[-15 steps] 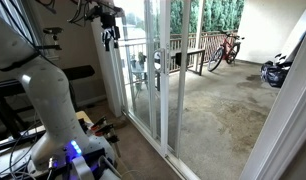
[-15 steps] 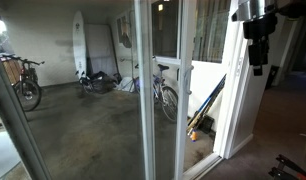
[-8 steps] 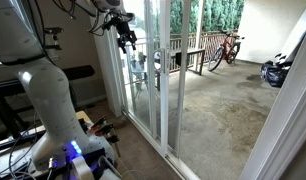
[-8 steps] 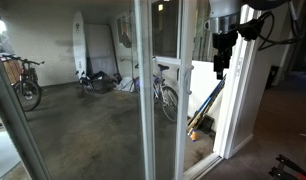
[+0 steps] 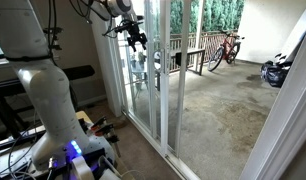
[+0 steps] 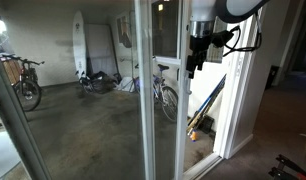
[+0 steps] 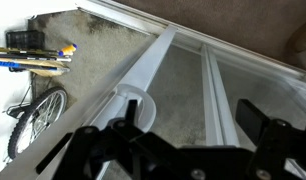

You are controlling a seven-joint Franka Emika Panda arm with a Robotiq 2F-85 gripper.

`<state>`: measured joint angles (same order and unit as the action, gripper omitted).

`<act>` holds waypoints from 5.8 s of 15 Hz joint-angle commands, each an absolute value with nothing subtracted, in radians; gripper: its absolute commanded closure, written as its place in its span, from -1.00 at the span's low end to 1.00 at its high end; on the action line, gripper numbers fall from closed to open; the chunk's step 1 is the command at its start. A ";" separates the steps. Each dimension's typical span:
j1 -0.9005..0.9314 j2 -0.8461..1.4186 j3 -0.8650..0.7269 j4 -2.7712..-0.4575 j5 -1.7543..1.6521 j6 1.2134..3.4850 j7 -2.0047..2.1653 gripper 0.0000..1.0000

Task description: Slide the glass door to the right

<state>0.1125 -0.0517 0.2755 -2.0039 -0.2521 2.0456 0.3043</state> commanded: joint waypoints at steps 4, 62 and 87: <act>0.126 -0.011 0.207 -1.978 -0.260 2.198 0.407 -1.00; -0.040 -0.078 -0.075 -2.133 -0.044 2.305 0.505 -1.00; -0.277 0.098 -0.301 -1.948 0.181 2.172 0.108 -1.00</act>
